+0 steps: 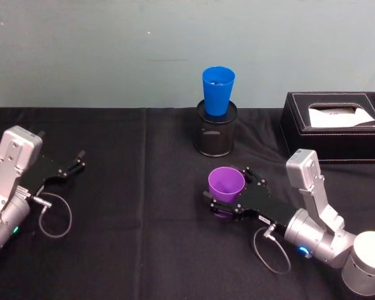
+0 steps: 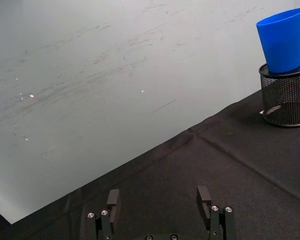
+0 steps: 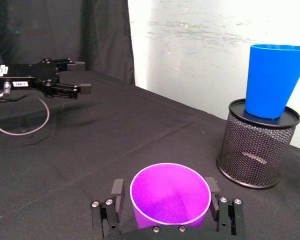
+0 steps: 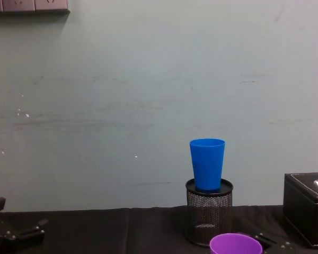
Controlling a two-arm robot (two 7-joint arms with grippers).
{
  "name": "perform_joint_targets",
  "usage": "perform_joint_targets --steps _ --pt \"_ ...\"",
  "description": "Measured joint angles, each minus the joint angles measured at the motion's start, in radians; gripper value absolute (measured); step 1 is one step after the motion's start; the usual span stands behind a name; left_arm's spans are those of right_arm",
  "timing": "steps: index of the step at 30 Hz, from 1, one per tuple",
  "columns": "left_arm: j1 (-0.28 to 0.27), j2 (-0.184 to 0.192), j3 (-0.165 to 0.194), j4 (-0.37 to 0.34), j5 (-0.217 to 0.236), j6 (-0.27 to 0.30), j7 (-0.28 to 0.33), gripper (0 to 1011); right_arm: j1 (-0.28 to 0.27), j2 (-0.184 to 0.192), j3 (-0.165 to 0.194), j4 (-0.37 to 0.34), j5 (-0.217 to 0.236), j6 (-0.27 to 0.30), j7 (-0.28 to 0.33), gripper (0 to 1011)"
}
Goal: Pick up one cup with a gripper and tap it against the other cup.
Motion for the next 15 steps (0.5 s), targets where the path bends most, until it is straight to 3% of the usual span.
perform_joint_targets --steps 5,15 --pt "0.000 0.000 0.000 0.000 0.000 0.000 0.000 1000 0.000 0.001 0.000 0.000 0.001 -0.001 0.000 1004" --pt "0.000 0.000 0.000 0.000 0.000 0.000 0.000 1000 0.000 0.002 -0.001 -0.001 0.002 -0.002 -0.001 798"
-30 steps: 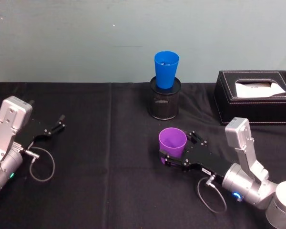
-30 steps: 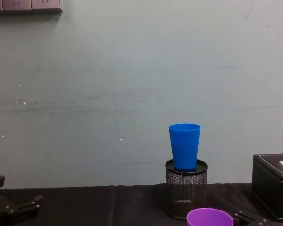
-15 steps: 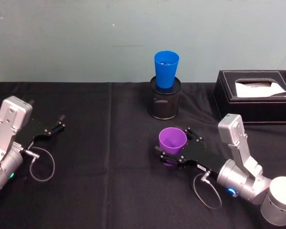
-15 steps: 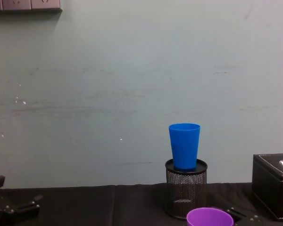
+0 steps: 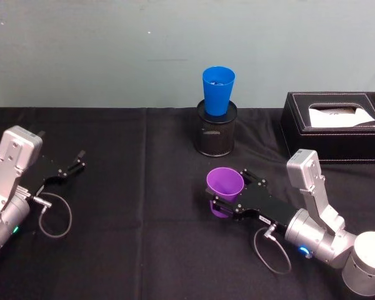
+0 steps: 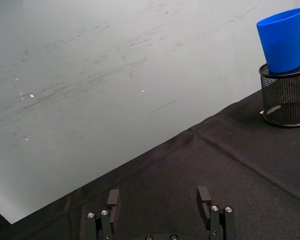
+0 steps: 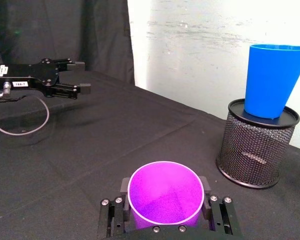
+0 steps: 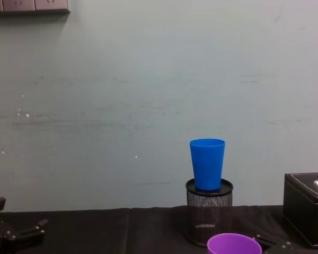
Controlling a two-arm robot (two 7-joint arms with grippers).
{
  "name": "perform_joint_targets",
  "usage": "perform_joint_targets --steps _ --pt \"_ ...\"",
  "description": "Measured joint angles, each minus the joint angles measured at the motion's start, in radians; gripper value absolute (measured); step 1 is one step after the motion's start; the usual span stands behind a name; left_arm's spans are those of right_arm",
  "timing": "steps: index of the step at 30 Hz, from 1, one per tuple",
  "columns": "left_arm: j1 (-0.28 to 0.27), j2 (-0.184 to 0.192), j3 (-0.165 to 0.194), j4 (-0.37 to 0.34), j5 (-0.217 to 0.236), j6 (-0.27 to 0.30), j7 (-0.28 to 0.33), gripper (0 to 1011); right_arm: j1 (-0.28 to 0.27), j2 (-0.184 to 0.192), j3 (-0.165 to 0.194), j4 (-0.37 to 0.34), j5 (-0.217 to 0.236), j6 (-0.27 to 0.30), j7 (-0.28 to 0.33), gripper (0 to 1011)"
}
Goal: Pick up one cup with a gripper and tap it against the other cup.
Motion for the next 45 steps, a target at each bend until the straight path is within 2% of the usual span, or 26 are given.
perform_joint_targets --steps 5,8,11,19,21,28,34,45 --pt "0.000 0.000 0.000 0.000 0.000 0.000 0.000 1000 0.000 0.000 0.000 -0.001 0.001 -0.001 0.000 764" --pt "0.000 0.000 0.000 0.000 0.000 0.000 0.000 1000 -0.007 0.008 0.012 -0.041 -0.003 0.015 -0.005 755" --pt "0.000 0.000 0.000 0.000 0.000 0.000 0.000 1000 -0.010 0.018 0.028 -0.094 -0.002 0.053 -0.007 741" --pt "0.000 0.000 0.000 0.000 0.000 0.000 0.000 1000 0.018 0.034 0.077 -0.227 0.034 0.221 -0.023 723" --pt "0.000 0.000 0.000 0.000 0.000 0.000 0.000 1000 0.030 0.036 0.085 -0.249 0.046 0.265 -0.030 724" --pt "0.000 0.000 0.000 0.000 0.000 0.000 0.000 1000 0.062 0.050 0.091 -0.286 0.061 0.340 -0.047 723" --pt "0.000 0.000 0.000 0.000 0.000 0.000 0.000 1000 0.074 0.057 0.092 -0.297 0.074 0.374 -0.056 723" --pt "0.000 0.000 0.000 0.000 0.000 0.000 0.000 1000 0.077 0.056 0.091 -0.298 0.092 0.390 -0.060 723"
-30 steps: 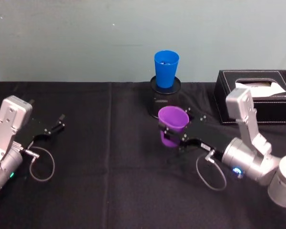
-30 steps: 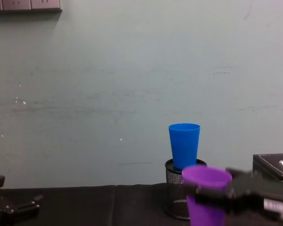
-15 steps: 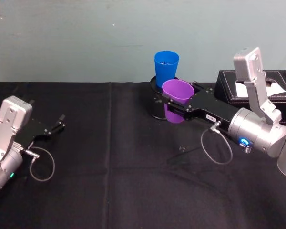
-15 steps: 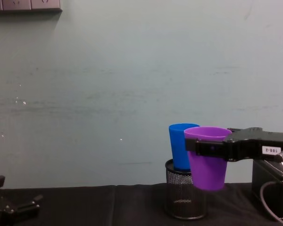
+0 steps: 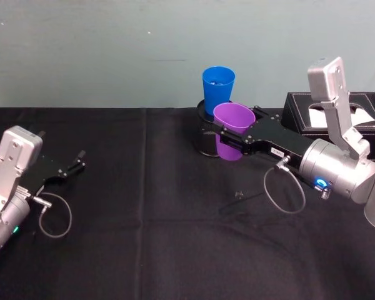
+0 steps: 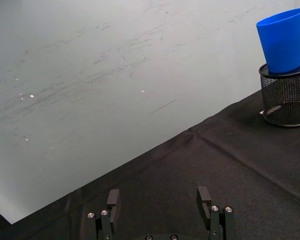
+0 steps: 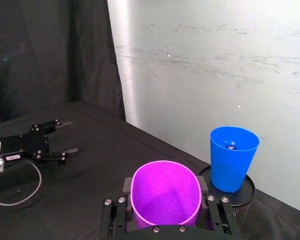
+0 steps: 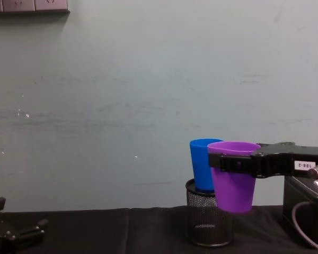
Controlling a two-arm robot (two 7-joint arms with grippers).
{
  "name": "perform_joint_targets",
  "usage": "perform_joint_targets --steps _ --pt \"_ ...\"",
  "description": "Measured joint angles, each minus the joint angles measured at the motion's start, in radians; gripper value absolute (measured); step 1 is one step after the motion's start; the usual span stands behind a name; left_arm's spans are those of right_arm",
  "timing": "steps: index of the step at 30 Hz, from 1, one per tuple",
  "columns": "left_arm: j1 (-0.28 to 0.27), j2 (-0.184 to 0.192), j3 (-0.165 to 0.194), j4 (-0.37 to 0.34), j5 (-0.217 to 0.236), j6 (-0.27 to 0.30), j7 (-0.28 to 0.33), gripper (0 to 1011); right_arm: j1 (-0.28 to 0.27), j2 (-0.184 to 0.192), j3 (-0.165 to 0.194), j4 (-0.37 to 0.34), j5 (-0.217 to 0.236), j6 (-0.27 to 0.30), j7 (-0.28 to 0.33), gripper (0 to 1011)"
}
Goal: Pick up one cup with a gripper and tap it against the other cup.
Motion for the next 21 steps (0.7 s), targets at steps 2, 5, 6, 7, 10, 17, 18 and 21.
perform_joint_targets --steps 2,5,6,7,10,17,18,21 --pt "0.000 0.000 0.000 0.000 0.000 0.000 0.000 1000 0.000 0.000 0.000 0.000 0.000 0.000 0.000 723" --pt "0.000 0.000 0.000 0.000 0.000 0.000 0.000 1000 0.000 0.000 0.000 0.000 -0.001 0.000 0.000 723" --pt "0.000 0.000 0.000 0.000 0.000 0.000 0.000 1000 0.000 0.000 0.000 0.000 -0.001 0.000 0.000 723" --pt "0.000 0.000 0.000 0.000 0.000 0.000 0.000 1000 0.000 0.000 0.000 0.000 -0.002 0.000 0.000 724" --pt "0.000 0.000 0.000 0.000 0.000 0.000 0.000 1000 0.000 0.000 0.000 0.000 -0.003 -0.001 0.000 724" --pt "0.000 0.000 0.000 0.000 0.000 0.000 0.000 1000 -0.001 0.000 0.001 0.000 -0.005 -0.003 0.001 724" --pt "0.000 0.000 0.000 0.000 0.000 0.000 0.000 1000 -0.001 0.000 0.001 0.000 -0.005 -0.003 0.001 723" --pt "0.000 0.000 0.000 0.000 0.000 0.000 0.000 1000 -0.001 0.000 0.001 0.000 -0.006 -0.003 0.001 723"
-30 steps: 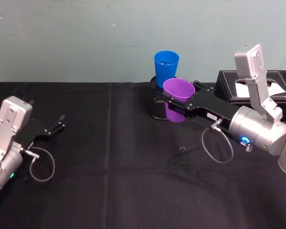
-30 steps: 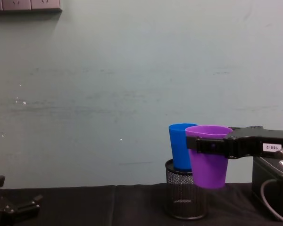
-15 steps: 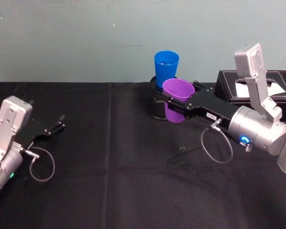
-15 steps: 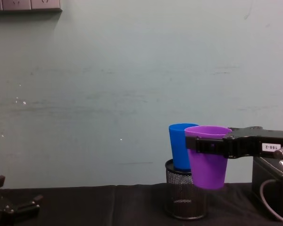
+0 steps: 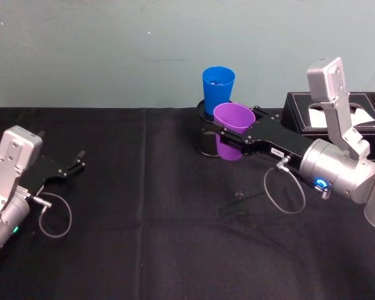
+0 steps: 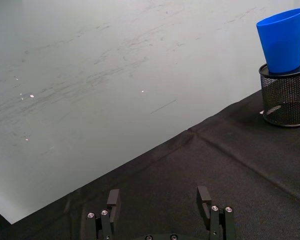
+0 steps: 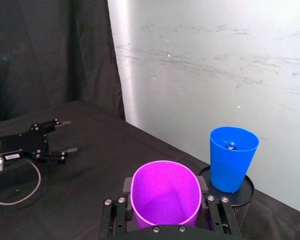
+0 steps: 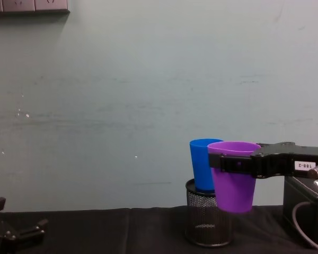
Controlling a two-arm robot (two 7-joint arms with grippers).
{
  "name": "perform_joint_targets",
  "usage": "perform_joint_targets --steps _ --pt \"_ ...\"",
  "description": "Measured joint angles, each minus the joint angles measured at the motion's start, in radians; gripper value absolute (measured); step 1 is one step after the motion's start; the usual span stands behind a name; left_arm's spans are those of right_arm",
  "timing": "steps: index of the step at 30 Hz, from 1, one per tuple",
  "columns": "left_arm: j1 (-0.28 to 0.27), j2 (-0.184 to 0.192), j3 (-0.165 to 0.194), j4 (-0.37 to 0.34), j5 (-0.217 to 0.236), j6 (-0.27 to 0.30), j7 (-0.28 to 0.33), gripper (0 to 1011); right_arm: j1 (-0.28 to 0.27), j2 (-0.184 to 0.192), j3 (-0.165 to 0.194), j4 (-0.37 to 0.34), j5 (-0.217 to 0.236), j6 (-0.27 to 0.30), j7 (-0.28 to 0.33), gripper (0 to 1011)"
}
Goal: Pick up one cup with a gripper and tap it against the other cup.
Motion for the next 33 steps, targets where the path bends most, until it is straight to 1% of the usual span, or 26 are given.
perform_joint_targets --steps 33 --pt "0.000 0.000 0.000 0.000 0.000 0.000 0.000 1000 0.000 0.000 0.000 0.000 -0.001 -0.002 0.001 723"
